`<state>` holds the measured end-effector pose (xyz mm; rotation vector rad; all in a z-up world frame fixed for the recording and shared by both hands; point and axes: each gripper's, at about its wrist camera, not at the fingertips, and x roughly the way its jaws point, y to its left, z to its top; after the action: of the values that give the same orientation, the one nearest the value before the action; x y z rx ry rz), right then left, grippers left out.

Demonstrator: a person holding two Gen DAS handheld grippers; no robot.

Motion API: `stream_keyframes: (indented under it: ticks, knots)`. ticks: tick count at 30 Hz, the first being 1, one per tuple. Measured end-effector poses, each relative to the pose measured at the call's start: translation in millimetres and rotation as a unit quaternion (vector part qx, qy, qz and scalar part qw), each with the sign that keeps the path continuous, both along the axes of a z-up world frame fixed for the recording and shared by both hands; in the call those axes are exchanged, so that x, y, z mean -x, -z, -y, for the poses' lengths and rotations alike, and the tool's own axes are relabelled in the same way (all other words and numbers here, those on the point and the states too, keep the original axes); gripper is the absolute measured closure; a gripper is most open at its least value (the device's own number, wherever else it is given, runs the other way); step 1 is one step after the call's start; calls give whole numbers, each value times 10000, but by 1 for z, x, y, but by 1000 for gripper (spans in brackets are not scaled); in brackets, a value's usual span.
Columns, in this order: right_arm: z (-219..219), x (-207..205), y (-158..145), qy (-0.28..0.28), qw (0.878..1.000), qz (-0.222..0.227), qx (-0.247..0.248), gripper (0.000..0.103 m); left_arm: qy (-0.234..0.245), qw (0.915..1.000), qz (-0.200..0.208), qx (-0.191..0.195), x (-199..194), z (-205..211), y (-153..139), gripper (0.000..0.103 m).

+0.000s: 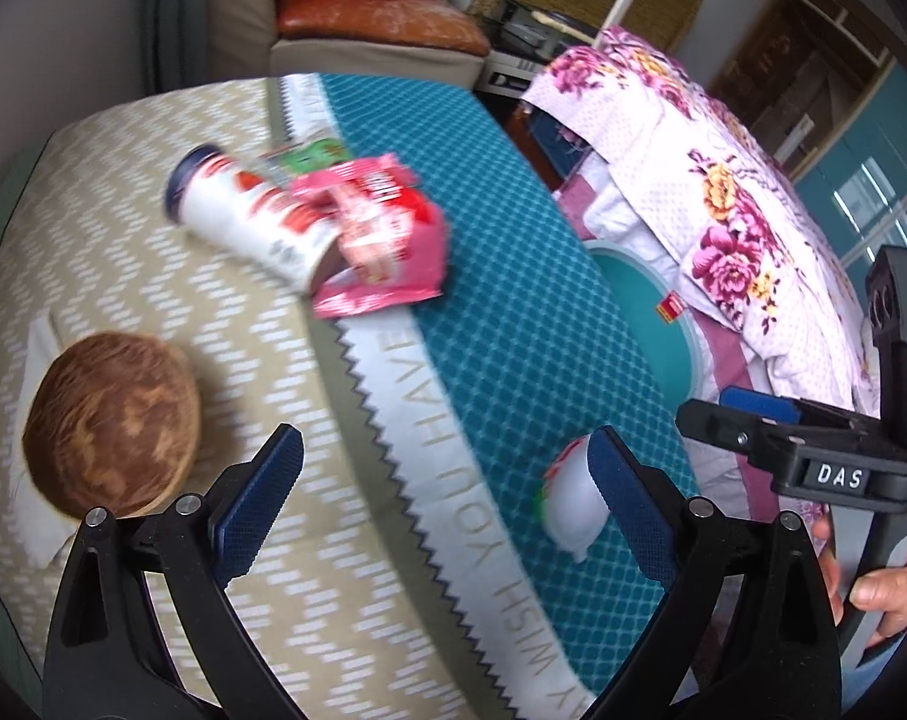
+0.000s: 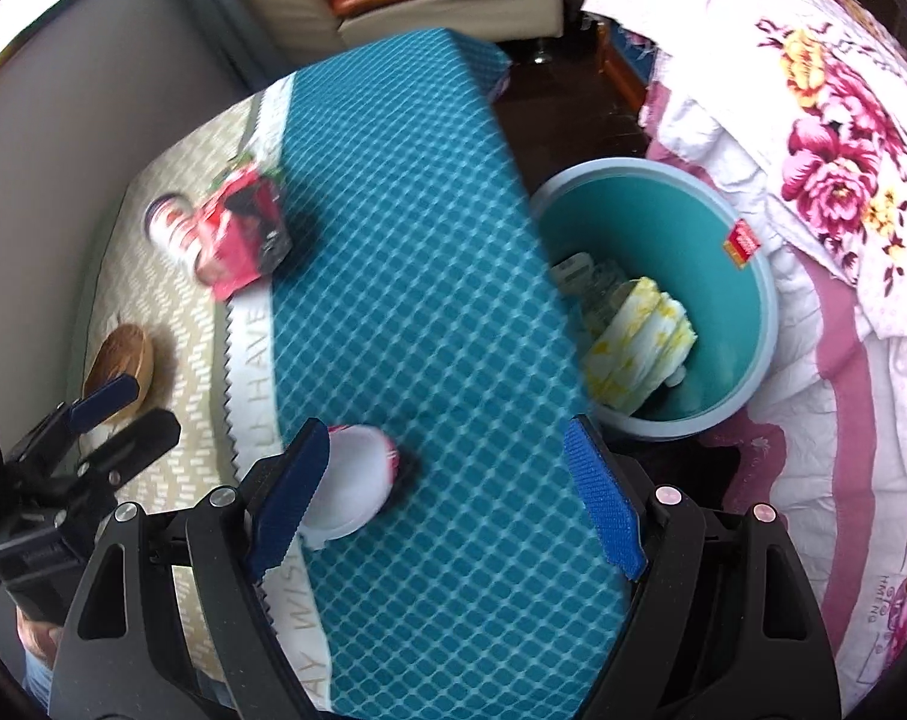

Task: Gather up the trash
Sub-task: 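Move both tools back to the table toward the white cup and brown bowl, then grasp the white red-rimmed cup with right tool while left tool grasps the brown coconut-shell bowl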

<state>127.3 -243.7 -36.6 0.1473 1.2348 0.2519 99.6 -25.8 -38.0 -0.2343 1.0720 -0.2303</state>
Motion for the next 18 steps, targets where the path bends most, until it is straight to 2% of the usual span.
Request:
stream_keyframes:
  ticks: [7, 15, 16, 18]
  knots:
    - [-26, 3, 11, -258, 9995, -144, 70, 26, -193, 9998, -24, 72, 17, -32, 1, 7]
    - [-37, 6, 32, -169, 9989, -420, 135, 27, -512, 9986, 16, 115, 33, -70, -2, 7]
    - [-37, 7, 34, -140, 9989, -417, 149, 27, -551, 9984, 33, 124, 35, -74, -3, 7]
    - [-37, 7, 36, -119, 9990, -411, 156, 35, -614, 9980, 48, 164, 38, -82, -3, 7]
